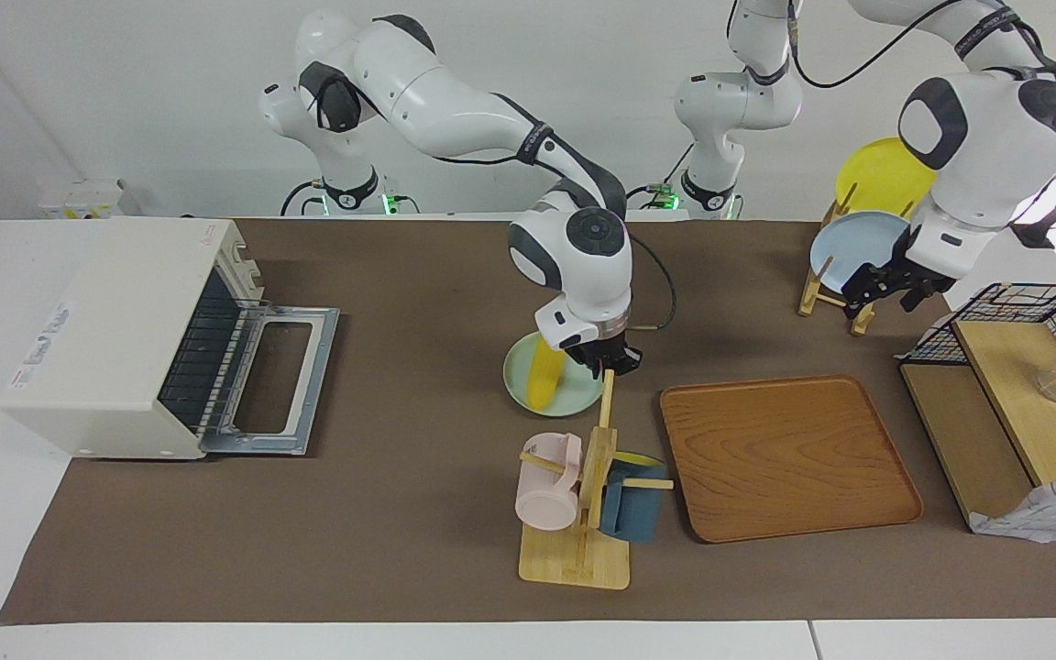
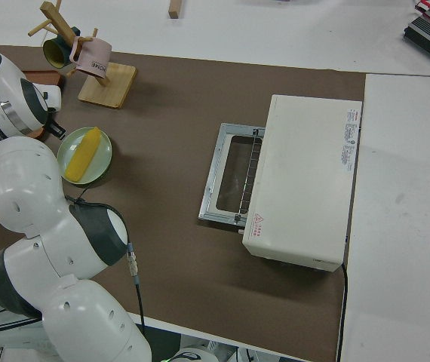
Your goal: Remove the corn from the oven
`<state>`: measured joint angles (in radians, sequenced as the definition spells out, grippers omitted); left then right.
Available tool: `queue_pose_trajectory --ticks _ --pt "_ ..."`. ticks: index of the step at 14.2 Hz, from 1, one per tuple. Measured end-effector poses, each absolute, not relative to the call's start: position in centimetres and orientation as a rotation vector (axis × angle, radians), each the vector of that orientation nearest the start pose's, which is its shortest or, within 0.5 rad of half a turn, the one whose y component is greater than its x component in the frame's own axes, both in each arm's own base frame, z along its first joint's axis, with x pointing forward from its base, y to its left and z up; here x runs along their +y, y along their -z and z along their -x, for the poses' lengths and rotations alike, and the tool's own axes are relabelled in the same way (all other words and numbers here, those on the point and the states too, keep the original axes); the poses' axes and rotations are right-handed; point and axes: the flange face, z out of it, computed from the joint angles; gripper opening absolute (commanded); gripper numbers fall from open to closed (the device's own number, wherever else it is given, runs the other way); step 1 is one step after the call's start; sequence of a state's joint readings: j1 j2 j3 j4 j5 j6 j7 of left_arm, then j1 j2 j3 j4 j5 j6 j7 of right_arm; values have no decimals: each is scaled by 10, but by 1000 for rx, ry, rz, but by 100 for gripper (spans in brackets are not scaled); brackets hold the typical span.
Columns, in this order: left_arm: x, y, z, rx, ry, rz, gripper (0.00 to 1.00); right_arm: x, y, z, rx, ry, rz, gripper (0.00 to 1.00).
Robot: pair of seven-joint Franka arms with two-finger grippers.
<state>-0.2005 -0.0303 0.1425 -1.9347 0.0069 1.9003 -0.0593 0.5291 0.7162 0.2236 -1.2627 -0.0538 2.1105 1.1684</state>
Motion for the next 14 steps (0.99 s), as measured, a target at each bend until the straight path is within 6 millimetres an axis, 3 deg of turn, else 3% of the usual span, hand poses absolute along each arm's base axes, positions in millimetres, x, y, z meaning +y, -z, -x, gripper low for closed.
queue_pose_trajectory --ticks 2,3,4,6,8,11,12,14 --pt "-78 -475 -543 9 15 3141 100 466 -384 -598 699 72 2879 42" --pt "-108 -460 -538 10 49 3146 100 449 -406 -606 682 99 2906 40" --pt "-143 -443 -530 5 84 3152 100 424 -427 -612 634 117 2957 37" --pt "-219 -406 -511 -11 141 3167 99 347 -454 -621 554 99 3068 26" --pt "-280 -370 -497 2 194 3184 97 254 -441 -615 478 -4 3148 14" --pt "-316 -337 -491 21 209 3204 96 122 -377 -594 411 -98 3209 1" --pt "-323 -337 -492 10 208 3221 96 90 -359 -586 413 -122 3216 1" --pt "-338 -353 -498 4 240 3254 96 58 -333 -576 440 -139 3216 0"
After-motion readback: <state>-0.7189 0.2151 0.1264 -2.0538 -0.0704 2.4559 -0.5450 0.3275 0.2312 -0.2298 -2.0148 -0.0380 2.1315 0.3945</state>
